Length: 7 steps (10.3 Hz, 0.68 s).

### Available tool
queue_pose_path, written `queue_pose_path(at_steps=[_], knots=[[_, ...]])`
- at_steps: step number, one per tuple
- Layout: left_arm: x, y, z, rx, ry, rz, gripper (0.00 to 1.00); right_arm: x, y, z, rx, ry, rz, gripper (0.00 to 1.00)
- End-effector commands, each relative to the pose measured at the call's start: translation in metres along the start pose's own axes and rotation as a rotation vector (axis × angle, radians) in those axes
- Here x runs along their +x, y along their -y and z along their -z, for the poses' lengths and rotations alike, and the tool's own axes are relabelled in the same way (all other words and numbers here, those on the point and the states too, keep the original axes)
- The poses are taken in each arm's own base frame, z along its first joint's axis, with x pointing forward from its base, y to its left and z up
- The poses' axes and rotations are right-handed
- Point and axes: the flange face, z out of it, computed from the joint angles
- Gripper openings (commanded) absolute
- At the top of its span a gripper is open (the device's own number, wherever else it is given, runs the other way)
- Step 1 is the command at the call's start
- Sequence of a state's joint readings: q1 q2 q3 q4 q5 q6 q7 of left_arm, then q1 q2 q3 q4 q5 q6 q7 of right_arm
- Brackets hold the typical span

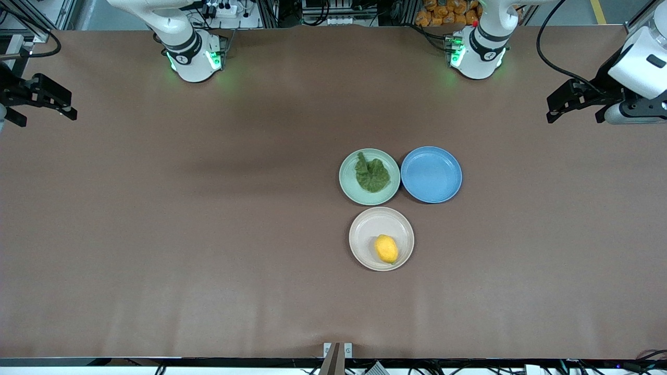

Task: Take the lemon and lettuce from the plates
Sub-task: 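Move the left gripper from rest toward the cream plate with the lemon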

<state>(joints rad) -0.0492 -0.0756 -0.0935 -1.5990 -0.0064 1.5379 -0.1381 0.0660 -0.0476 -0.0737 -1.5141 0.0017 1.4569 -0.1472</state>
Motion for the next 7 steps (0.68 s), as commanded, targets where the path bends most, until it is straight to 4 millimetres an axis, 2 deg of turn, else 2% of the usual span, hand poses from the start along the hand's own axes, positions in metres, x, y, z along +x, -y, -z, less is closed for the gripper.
queue_pose_path(at_steps=[1, 7], knots=[[0.0, 0.001, 0.006, -0.02, 0.006, -0.024, 1.0, -0.005, 0.002, 0.002, 0.0, 0.001, 0.003, 1.0], [0.007, 0.0, -0.006, -0.021, 0.029, -0.024, 1.0, -0.003, 0.003, 0.002, -0.002, -0.006, 0.006, 1.0]])
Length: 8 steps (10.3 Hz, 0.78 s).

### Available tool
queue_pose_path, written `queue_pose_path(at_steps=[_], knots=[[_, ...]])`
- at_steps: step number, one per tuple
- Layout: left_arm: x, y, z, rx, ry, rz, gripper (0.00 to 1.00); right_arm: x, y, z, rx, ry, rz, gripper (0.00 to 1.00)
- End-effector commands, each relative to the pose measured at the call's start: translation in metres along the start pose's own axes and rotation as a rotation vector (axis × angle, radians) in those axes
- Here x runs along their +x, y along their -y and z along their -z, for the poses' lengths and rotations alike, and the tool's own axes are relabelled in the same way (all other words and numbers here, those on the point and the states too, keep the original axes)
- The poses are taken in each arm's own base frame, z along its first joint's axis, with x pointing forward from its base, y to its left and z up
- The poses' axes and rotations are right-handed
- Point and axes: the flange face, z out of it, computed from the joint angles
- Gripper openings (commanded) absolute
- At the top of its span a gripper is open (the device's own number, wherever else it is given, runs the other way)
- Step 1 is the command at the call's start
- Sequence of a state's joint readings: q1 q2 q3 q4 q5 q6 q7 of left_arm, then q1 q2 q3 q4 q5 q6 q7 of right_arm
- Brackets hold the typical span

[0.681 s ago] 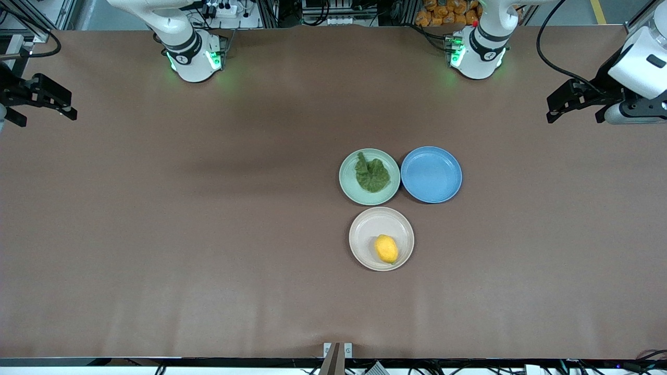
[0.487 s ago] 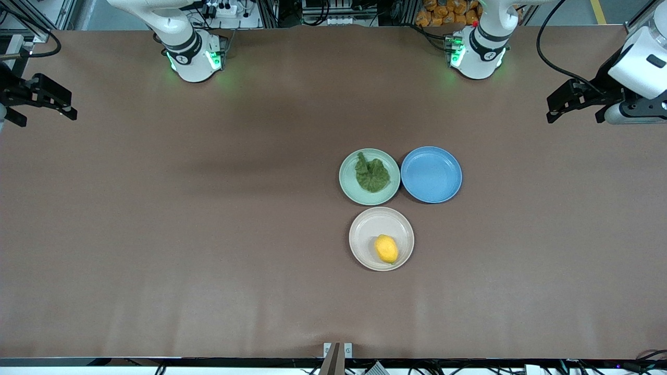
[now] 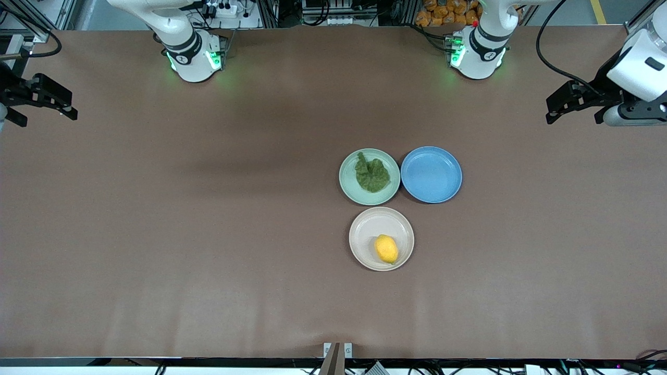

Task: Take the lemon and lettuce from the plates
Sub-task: 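Move the left gripper from rest toward the cream plate with the lemon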

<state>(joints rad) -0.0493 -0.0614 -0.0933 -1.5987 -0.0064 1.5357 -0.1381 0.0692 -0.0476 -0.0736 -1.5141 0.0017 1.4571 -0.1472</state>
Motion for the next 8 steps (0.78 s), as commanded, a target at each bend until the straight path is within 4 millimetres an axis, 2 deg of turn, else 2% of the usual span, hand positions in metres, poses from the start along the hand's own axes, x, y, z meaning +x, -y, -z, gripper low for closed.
queue_pose_path(at_steps=[1, 2, 5, 8], knots=[[0.003, -0.002, 0.002, -0.021, 0.013, -0.03, 1.0, -0.003, 0.001, 0.002, -0.002, -0.008, 0.003, 1.0], [0.004, -0.004, 0.008, -0.019, -0.002, -0.018, 1.0, -0.003, 0.001, 0.002, -0.002, -0.009, 0.003, 1.0], [0.027, -0.006, -0.025, -0.023, 0.052, -0.018, 1.0, -0.002, 0.001, 0.002, -0.002, -0.011, 0.001, 1.0], [0.056, -0.026, -0.054, -0.03, 0.071, -0.036, 1.0, -0.01, 0.0, 0.006, -0.001, 0.005, 0.0, 1.0]])
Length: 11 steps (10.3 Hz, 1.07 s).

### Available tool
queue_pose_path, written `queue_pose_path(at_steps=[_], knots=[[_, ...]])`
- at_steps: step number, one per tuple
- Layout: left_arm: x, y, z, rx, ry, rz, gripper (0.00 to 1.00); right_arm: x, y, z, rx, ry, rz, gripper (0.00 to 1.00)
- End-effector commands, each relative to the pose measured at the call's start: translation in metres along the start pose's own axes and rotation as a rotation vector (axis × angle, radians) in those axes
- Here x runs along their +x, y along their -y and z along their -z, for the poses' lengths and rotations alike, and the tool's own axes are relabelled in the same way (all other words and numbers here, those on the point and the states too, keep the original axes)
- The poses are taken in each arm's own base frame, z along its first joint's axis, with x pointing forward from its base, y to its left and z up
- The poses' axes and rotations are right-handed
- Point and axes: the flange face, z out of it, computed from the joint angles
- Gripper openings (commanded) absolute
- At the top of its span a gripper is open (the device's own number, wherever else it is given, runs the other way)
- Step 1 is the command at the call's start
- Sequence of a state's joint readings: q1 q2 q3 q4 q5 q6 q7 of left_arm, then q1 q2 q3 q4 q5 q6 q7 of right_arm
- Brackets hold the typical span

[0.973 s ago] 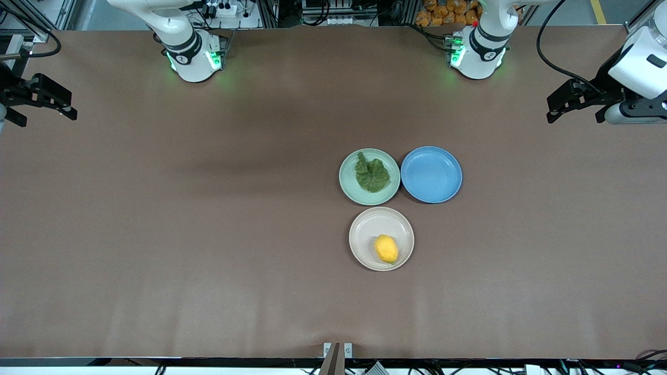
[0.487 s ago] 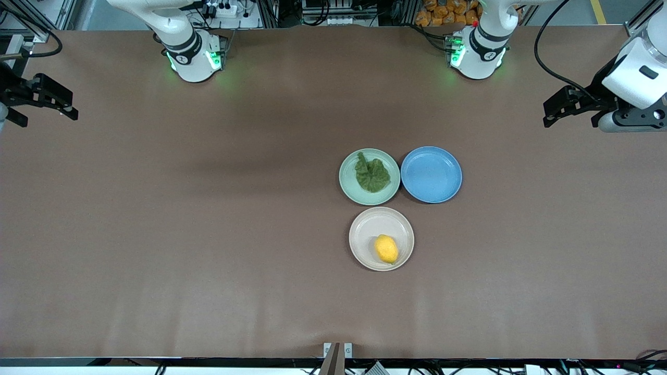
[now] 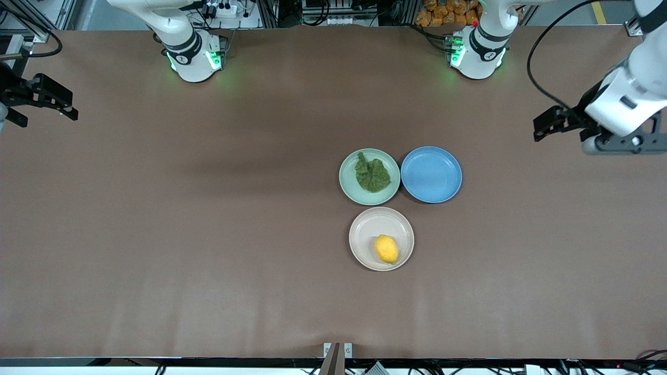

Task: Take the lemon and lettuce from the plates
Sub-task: 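Move the left gripper from rest toward the cream plate with the lemon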

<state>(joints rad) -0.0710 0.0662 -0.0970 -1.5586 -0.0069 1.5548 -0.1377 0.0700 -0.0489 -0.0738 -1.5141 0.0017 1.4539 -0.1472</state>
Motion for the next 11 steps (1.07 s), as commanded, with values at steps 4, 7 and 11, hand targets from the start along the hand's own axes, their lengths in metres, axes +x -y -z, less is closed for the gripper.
queue_pose_path(at_steps=[4, 7, 11], knots=[[0.069, -0.054, -0.058, -0.051, -0.027, 0.117, 1.0, -0.008, -0.006, 0.011, -0.015, -0.02, -0.01, 1.0], [0.094, -0.08, -0.092, -0.078, -0.079, 0.19, 1.0, -0.004, -0.007, 0.009, -0.009, -0.042, -0.012, 1.0], [0.118, -0.125, -0.152, -0.108, -0.109, 0.265, 1.0, 0.006, 0.006, 0.002, -0.007, -0.052, -0.039, 1.0]])
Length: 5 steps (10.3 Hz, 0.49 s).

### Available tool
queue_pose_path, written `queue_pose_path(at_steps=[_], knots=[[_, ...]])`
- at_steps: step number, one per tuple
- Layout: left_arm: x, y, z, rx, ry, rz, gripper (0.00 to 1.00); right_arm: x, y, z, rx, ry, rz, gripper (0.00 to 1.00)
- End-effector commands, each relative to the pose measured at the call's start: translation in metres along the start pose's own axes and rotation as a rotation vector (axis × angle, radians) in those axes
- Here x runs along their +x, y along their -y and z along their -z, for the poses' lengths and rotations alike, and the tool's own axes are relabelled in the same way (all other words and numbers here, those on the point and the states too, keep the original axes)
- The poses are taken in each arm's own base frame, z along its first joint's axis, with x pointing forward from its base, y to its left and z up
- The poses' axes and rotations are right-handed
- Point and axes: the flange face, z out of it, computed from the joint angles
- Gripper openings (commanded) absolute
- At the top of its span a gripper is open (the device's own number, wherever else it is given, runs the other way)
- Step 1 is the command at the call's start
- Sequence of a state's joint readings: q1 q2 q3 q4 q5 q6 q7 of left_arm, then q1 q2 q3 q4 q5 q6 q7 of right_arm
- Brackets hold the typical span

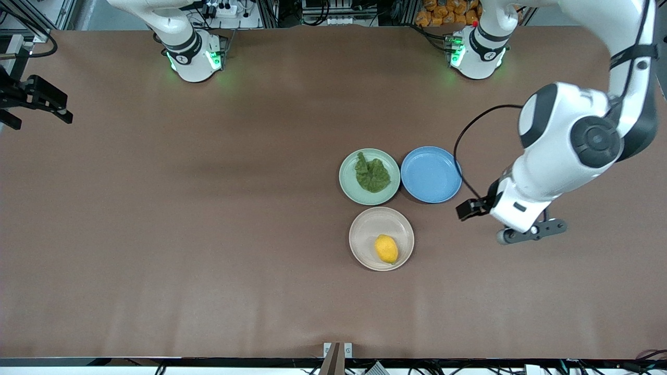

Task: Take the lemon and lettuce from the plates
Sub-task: 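Lower the left gripper onto the lemon while the right gripper reaches the lettuce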

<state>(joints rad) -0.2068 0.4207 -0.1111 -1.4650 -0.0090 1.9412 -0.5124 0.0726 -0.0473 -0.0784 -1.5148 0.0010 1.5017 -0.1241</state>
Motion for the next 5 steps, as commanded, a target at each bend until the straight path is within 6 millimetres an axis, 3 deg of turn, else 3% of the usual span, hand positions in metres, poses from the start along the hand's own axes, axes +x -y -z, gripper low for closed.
queue_pose_path(at_steps=[1, 3, 4, 5], knots=[[0.009, -0.031, -0.033, -0.042, -0.014, 0.055, 1.0, 0.001, 0.014, -0.002, 0.0, -0.006, -0.005, 1.0], [0.006, -0.066, -0.074, -0.053, -0.015, 0.08, 1.0, 0.004, 0.048, -0.005, 0.002, 0.001, -0.038, 1.0], [0.003, -0.08, -0.091, -0.069, -0.032, 0.09, 1.0, 0.007, 0.075, -0.01, 0.003, 0.01, -0.052, 1.0], [0.0, -0.093, -0.11, -0.084, -0.049, 0.091, 1.0, 0.009, 0.119, -0.017, 0.002, 0.022, -0.069, 1.0]])
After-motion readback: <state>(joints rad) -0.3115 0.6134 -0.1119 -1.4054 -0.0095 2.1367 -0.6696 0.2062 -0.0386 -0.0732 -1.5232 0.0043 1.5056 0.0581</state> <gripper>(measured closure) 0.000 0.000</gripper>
